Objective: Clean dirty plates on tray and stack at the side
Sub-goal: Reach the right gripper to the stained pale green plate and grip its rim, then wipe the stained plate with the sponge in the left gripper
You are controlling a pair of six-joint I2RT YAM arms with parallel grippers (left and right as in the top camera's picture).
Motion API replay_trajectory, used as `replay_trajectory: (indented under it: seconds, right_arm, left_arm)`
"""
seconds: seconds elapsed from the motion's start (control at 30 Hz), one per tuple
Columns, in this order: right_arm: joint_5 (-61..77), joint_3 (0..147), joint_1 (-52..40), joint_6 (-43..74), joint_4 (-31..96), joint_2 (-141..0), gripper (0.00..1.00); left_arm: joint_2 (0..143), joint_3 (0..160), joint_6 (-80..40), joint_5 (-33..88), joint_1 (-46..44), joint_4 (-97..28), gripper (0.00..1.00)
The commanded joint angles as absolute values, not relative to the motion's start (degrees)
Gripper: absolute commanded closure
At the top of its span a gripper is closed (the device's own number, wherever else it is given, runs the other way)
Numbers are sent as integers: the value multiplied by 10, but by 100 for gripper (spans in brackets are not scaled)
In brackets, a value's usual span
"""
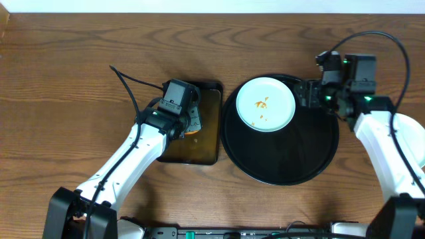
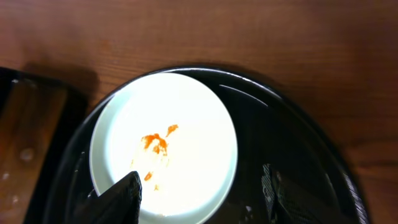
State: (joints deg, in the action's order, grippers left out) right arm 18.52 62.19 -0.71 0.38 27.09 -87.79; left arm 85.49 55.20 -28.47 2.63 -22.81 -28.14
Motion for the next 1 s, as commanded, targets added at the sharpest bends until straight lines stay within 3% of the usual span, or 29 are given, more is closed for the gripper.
replay_trajectory:
  seconds: [0.0, 0.17, 0.27, 0.47, 0.57, 0.67, 0.97]
  right_arm:
    - [151, 629, -21, 19, 257, -941, 39]
    - [140, 629, -22, 57, 217, -1019, 40]
    - [154, 629, -26, 68, 198, -1056, 49]
    - [178, 629, -31, 69, 182, -1109, 55]
    - [183, 629, -31, 73, 196, -1132, 83]
    - [185, 629, -31, 72, 221, -1132, 99]
    - [187, 629, -31, 72, 325, -1130, 99]
  left_arm:
    - [850, 554, -281, 21, -226, -282, 92]
    - [850, 554, -281, 21, -226, -282, 92]
    - [850, 554, -281, 21, -226, -283, 92]
    - [850, 554, -281, 22, -226, -283, 92]
    - [850, 554, -281, 22, -226, -282, 92]
    - [850, 554, -281, 22, -226, -281, 92]
    - [850, 554, -266, 98, -241, -198, 92]
